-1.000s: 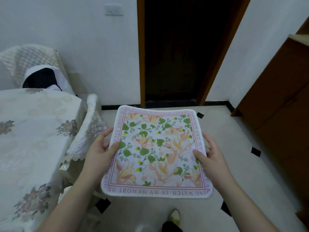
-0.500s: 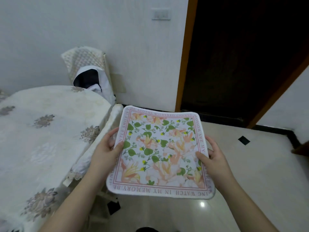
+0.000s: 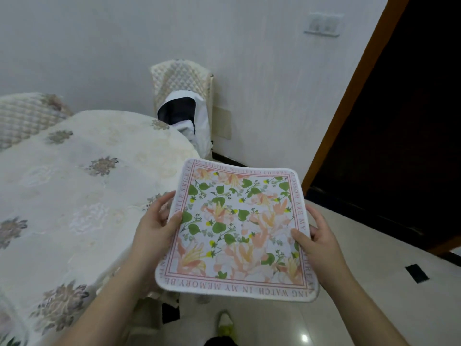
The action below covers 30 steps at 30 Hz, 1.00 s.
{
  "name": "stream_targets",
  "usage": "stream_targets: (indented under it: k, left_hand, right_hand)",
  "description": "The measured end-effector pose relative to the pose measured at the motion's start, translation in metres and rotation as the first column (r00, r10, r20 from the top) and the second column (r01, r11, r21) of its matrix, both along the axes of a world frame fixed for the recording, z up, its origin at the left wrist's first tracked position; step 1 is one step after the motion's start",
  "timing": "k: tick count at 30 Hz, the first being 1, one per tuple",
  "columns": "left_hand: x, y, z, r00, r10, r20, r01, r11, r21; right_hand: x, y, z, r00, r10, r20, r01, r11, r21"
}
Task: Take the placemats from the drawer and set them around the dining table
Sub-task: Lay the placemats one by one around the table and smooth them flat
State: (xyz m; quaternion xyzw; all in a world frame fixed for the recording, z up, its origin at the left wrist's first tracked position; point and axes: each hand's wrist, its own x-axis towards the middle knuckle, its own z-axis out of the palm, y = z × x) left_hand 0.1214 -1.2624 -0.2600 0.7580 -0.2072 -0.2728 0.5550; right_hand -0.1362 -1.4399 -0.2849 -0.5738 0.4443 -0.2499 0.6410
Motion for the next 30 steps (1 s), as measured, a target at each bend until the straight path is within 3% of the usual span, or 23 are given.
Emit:
stream_targets:
  k: [9, 14, 30]
  left_hand:
    - [0.079, -0.049, 0.002, 0.994, 0.104, -0.029, -0.104, 0.994, -0.012]
    - [0.106, -0.082, 0.003, 0.989, 0.145, 0.034, -0.145, 0.989, 0.019]
    - [0.115, -0.241, -0.004, 0.927, 0.369, -0.063, -0.367, 0.929, 0.039]
  right_hand:
    - [0.104, -0.081, 0.015, 0.992, 0.123, -0.025, -0.123, 0.992, -0.032]
    - [0.14, -0.125, 0.011, 0.985, 0.171, -0.019, -0.171, 0.985, -0.008]
    - [0.212, -0.332, 0.001, 0.916, 0.401, 0.002, -0.4, 0.915, 0.049]
